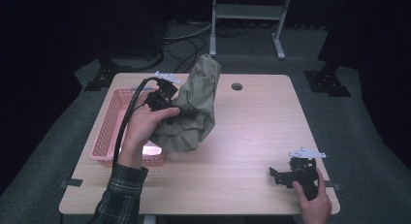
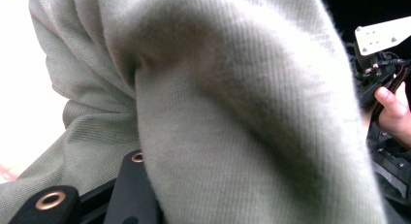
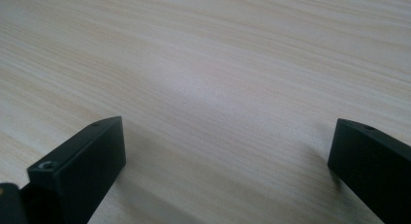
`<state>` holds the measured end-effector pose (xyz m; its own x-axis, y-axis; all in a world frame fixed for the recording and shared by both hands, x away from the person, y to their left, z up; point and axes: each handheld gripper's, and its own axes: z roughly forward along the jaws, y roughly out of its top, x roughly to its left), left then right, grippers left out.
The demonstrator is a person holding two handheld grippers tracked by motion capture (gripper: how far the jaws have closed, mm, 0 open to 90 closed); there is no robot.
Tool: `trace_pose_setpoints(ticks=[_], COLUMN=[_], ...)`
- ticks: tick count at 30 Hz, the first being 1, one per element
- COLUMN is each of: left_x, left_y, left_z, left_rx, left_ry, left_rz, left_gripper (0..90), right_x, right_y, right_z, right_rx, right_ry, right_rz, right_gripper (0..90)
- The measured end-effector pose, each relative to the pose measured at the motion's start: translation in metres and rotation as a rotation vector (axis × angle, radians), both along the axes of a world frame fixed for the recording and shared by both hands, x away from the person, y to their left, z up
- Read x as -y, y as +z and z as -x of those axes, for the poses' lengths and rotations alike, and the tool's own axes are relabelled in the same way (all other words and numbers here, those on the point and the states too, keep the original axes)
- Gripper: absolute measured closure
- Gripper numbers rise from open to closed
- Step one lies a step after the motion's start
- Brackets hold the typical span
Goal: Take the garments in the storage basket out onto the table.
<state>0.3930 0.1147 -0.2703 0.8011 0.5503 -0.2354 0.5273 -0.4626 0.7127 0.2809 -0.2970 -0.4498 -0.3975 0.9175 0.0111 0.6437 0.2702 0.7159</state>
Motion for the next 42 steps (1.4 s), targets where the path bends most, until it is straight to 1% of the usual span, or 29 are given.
trace_pose_setpoints(ticks=[8,14,21,26,34,40,42], left_x=[0.016,0.029,0.043,0.051,0.056,0.062,0.063], left_y=[-0.001,-0.004,-0.008,-0.015,-0.021,-0.026,-0.027], left_z=[0.000,0.000,0.000,0.000,-0.001,-0.001,-0.002], left_rx=[0.010,0.007,0.016,0.021,0.019,0.022,0.020], left_ry=[-0.024,-0.050,-0.076,-0.083,-0.088,-0.075,-0.078], left_rz=[0.009,0.001,-0.003,-0.007,-0.017,-0.020,-0.024], left_gripper=[54.8,54.9,54.8,54.8,54.8,54.8,54.8], right_x=[0.000,0.000,0.000,0.000,0.000,0.000,0.000], right_y=[0.000,0.000,0.000,0.000,0.000,0.000,0.000], right_z=[0.000,0.000,0.000,0.000,0.000,0.000,0.000], right_rx=[0.000,0.001,0.001,0.001,0.001,0.001,0.001], right_ry=[0.000,0.000,0.000,0.000,0.000,0.000,0.000], right_rz=[0.001,0.001,0.001,0.001,0.002,0.001,0.001], right_gripper=[0.0,0.0,0.0,0.0,0.0,0.0,0.0])
